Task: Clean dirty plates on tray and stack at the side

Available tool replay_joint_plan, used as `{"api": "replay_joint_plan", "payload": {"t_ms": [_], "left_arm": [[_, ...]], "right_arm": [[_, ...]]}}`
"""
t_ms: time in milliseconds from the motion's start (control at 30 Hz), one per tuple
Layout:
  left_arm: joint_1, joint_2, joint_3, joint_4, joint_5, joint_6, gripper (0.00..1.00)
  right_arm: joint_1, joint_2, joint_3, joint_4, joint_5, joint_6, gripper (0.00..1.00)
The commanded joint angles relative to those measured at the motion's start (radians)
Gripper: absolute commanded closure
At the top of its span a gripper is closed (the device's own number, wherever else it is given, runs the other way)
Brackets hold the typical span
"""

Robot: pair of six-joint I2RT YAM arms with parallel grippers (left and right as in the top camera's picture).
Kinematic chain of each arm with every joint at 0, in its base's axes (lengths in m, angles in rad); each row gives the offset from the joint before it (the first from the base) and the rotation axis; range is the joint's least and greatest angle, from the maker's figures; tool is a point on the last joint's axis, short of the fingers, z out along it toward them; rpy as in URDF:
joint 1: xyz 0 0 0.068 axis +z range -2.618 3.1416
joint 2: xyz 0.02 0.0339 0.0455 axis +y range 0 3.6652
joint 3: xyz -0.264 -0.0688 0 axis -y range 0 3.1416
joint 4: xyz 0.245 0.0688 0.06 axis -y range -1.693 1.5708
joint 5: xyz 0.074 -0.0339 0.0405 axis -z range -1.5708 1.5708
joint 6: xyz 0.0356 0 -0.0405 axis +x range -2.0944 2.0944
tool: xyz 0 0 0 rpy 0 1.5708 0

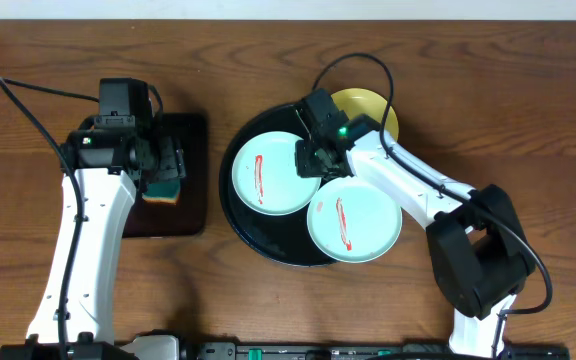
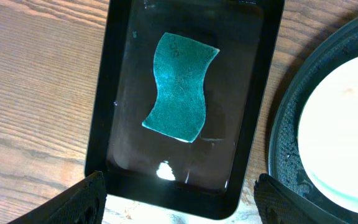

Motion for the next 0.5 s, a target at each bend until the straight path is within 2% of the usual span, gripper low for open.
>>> {"api": "replay_joint_plan", "payload": {"t_ms": [0,367,467], "left_arm": [[0.000,0.006,0.024,0.000,-0.014,-0.013,0.23],[0.000,0.006,0.023,0.000,-0.014,-0.013,0.23],[0.000,0.006,0.023,0.000,-0.014,-0.013,0.23]], "right_arm": [[-0.002,-0.001,0.026,-0.026,0.054,-0.013,0.65],[0.002,0.064,-0.004,-0.015,0.091,-0.013,0.72],[0.005,0.095,-0.004,-0.014,0.090,-0.013,0.78]]}}
